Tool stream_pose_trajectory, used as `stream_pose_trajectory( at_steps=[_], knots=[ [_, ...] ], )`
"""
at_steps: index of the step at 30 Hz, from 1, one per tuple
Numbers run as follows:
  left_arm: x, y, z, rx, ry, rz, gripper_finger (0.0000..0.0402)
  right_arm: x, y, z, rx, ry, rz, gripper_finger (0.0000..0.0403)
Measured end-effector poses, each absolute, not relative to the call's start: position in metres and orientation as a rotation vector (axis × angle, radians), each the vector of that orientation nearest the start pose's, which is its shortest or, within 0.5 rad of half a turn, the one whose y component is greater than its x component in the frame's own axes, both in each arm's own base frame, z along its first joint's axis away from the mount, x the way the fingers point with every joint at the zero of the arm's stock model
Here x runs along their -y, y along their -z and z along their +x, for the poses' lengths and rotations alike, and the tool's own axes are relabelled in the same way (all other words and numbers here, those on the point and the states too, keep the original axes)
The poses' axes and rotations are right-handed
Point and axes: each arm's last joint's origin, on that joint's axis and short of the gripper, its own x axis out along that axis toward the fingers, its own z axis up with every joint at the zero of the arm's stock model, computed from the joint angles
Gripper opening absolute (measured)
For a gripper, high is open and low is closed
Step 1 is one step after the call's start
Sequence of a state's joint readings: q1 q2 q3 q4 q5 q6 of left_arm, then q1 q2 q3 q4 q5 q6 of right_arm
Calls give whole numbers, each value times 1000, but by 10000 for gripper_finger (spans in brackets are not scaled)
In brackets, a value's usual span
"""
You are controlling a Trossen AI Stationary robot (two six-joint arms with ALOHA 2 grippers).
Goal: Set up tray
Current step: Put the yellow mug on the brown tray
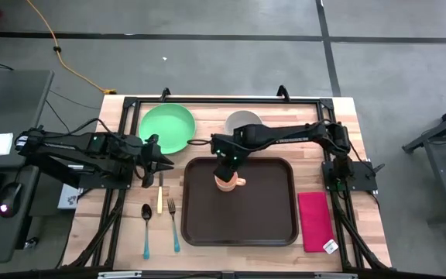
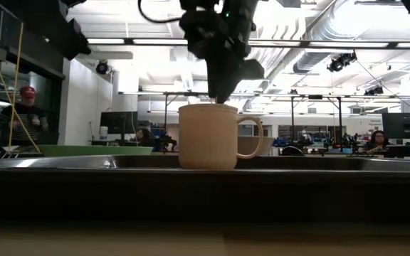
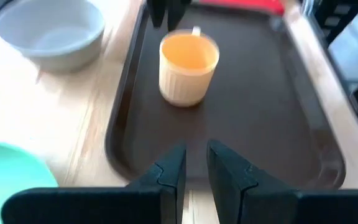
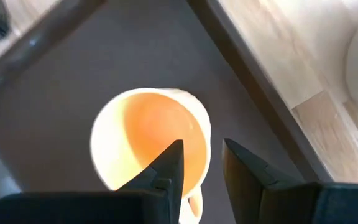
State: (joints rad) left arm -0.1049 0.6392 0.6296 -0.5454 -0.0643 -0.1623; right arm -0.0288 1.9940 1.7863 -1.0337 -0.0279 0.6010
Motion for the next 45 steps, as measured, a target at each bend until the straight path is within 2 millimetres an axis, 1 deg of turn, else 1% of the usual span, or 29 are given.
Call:
stream_pose_trajectory(
  at_steps=[4,8,13,16,19,23,26,28,30,36,40,45],
  knots=[
    [13,-274,142,-478,4,-105,97,11,-272,408,-1168,369,556,87],
    [14,-277,151,-429,13,-98,97,12,-276,404,-1155,405,530,87],
    [17,-274,167,-417,40,-105,97,15,-276,400,-1187,427,524,87],
    [18,-272,175,-440,46,-105,97,16,-276,398,-1203,458,496,87],
    [19,-275,185,-453,47,-99,97,16,-275,395,-1222,478,478,87],
    [20,-282,198,-465,58,-48,97,17,-275,393,-1244,492,438,87],
    [21,-286,205,-491,72,-24,97,20,-279,387,-1259,526,413,87],
    [22,-288,208,-493,80,-10,97,23,-287,378,-1260,570,380,87],
    [22,-287,208,-503,81,-5,97,25,-300,368,-1235,620,340,87],
    [22,-288,209,-496,82,-4,97,27,-351,332,-1055,706,267,87],
    [22,-289,209,-490,81,-8,97,28,-388,300,-911,750,254,87],
    [22,-289,209,-482,80,-8,97,27,-421,262,-778,769,248,85]
  ],
)
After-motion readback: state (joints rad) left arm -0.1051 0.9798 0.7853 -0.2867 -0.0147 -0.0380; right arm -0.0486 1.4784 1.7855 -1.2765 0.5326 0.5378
